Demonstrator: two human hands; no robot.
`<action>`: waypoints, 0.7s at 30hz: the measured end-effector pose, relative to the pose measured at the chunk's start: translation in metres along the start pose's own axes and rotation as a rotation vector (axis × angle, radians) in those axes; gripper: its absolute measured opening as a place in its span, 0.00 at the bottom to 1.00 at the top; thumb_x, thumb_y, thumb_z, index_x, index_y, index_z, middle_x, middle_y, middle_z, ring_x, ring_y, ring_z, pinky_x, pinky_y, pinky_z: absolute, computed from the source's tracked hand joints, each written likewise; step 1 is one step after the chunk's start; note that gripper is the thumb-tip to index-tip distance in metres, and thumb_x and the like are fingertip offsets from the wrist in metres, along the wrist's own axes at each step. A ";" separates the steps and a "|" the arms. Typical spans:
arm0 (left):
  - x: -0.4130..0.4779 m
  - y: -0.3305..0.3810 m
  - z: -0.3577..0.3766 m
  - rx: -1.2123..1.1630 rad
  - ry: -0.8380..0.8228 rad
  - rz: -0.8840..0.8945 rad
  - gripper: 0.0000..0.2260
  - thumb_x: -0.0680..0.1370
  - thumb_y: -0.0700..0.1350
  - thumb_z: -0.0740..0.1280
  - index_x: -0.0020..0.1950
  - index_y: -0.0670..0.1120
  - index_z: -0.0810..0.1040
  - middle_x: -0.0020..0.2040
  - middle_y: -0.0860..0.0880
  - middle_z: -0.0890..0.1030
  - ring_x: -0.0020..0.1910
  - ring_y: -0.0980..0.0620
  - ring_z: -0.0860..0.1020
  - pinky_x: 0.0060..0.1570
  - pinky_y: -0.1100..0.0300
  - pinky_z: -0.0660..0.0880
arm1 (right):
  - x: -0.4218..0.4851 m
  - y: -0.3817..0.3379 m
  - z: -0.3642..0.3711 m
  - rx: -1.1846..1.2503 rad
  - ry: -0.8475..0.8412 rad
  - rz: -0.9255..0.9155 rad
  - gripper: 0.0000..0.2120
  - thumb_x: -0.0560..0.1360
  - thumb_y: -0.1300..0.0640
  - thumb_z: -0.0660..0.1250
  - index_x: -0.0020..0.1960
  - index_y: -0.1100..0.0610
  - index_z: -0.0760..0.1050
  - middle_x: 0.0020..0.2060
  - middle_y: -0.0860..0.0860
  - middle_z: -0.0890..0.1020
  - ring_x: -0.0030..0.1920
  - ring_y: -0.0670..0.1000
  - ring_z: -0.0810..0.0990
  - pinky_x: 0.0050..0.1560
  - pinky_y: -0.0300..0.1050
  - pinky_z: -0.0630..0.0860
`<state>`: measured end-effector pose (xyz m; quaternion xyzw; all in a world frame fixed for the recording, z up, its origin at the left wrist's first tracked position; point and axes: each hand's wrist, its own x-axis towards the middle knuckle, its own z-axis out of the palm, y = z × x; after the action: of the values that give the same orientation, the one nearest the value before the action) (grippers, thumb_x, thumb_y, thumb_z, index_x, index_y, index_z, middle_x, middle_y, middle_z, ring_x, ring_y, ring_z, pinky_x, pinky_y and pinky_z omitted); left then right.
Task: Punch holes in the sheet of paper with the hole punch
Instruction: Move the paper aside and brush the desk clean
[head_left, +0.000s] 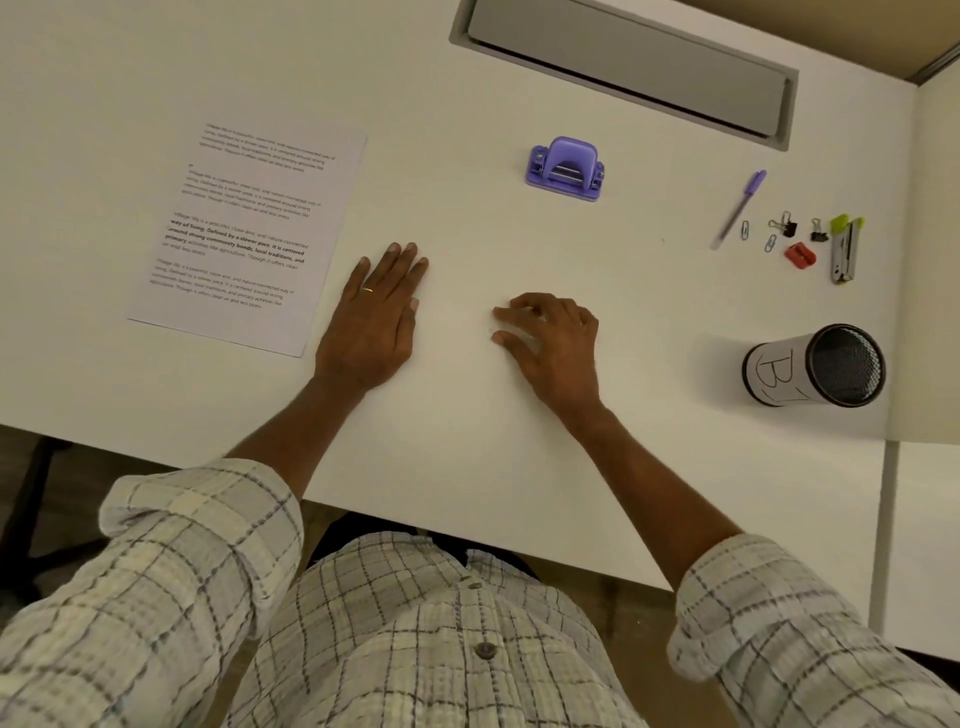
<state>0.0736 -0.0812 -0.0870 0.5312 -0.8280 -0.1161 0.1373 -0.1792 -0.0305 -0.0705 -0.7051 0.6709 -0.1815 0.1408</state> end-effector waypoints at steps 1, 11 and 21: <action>0.000 0.000 0.000 0.002 0.001 0.000 0.23 0.86 0.44 0.53 0.82 0.46 0.62 0.83 0.48 0.61 0.83 0.50 0.57 0.82 0.46 0.54 | 0.004 0.002 0.000 0.013 -0.020 -0.023 0.12 0.78 0.42 0.67 0.59 0.41 0.81 0.58 0.40 0.79 0.57 0.47 0.77 0.64 0.51 0.66; 0.001 -0.001 0.001 0.006 -0.008 0.003 0.23 0.86 0.44 0.52 0.82 0.46 0.61 0.83 0.47 0.61 0.83 0.50 0.56 0.82 0.45 0.55 | 0.034 0.006 -0.007 0.037 -0.036 -0.241 0.08 0.76 0.44 0.71 0.45 0.47 0.85 0.44 0.43 0.83 0.45 0.49 0.78 0.47 0.50 0.69; 0.001 0.000 -0.001 -0.007 -0.013 -0.006 0.23 0.86 0.44 0.54 0.82 0.46 0.61 0.83 0.48 0.60 0.84 0.51 0.56 0.82 0.46 0.55 | 0.025 -0.013 0.009 -0.228 -0.001 -0.178 0.10 0.84 0.56 0.58 0.50 0.56 0.77 0.48 0.51 0.78 0.47 0.54 0.75 0.51 0.48 0.69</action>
<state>0.0738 -0.0825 -0.0859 0.5326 -0.8267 -0.1227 0.1333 -0.1627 -0.0549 -0.0707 -0.7734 0.6218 -0.1154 0.0436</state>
